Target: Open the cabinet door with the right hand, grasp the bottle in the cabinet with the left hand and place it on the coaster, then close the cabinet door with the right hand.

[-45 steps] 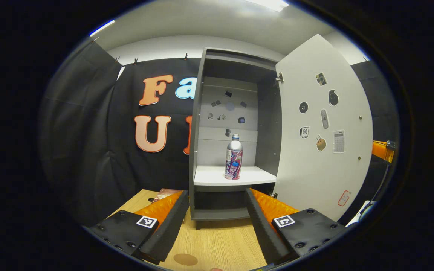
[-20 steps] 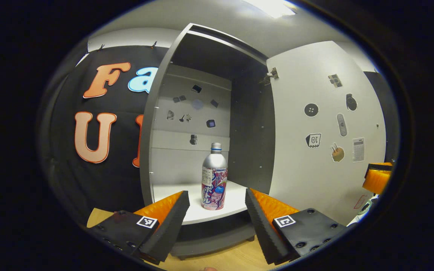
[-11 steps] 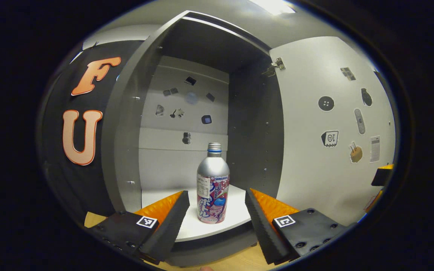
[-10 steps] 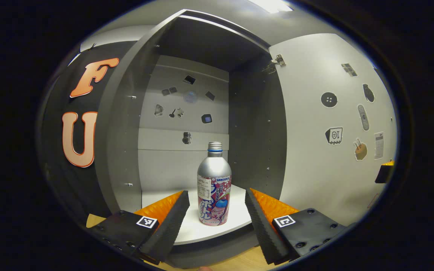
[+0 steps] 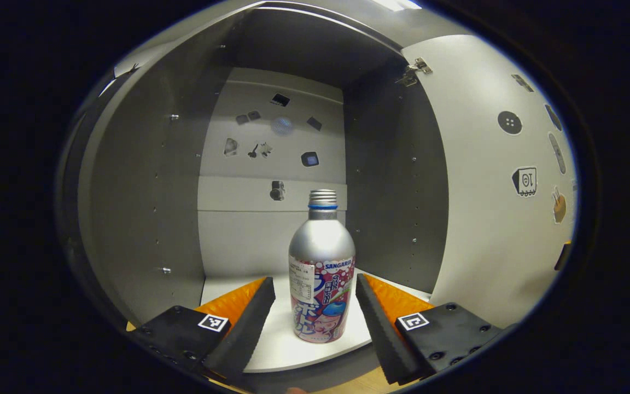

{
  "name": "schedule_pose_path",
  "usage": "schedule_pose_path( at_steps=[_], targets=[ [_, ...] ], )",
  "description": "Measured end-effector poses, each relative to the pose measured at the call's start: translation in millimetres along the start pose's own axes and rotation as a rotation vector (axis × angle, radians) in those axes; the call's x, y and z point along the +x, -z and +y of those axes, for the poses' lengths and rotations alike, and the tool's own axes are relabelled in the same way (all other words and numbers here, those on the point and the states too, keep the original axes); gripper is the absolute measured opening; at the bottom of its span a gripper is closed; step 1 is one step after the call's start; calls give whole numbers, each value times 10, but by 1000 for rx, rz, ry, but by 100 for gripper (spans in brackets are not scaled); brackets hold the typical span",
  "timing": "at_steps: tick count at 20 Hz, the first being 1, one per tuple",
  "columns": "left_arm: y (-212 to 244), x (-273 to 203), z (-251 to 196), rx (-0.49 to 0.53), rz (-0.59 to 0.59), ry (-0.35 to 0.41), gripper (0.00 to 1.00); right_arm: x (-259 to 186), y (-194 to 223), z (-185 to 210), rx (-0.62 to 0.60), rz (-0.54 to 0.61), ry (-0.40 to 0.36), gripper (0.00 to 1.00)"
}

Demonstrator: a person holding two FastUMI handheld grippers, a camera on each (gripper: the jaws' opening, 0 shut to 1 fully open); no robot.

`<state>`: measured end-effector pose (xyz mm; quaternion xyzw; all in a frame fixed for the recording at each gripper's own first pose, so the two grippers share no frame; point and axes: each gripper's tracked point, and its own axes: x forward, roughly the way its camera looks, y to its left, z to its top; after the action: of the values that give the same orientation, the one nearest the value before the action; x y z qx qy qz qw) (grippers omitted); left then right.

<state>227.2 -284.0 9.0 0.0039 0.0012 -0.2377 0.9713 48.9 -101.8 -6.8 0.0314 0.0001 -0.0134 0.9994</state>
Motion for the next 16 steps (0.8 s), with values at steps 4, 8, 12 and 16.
schedule_pose_path(
  at_steps=[4,8,12,16],
  targets=[
    [24,188,-17,37,-2,1,97,37,104,-67,14,24,-3,92],
    [83,310,-60,38,17,7,97,49,148,-143,31,30,6,92],
    [161,403,-66,37,32,-5,92,30,186,-240,36,38,17,92],
    [153,396,-53,37,27,-21,86,9,196,-337,42,37,23,92]
  ],
)
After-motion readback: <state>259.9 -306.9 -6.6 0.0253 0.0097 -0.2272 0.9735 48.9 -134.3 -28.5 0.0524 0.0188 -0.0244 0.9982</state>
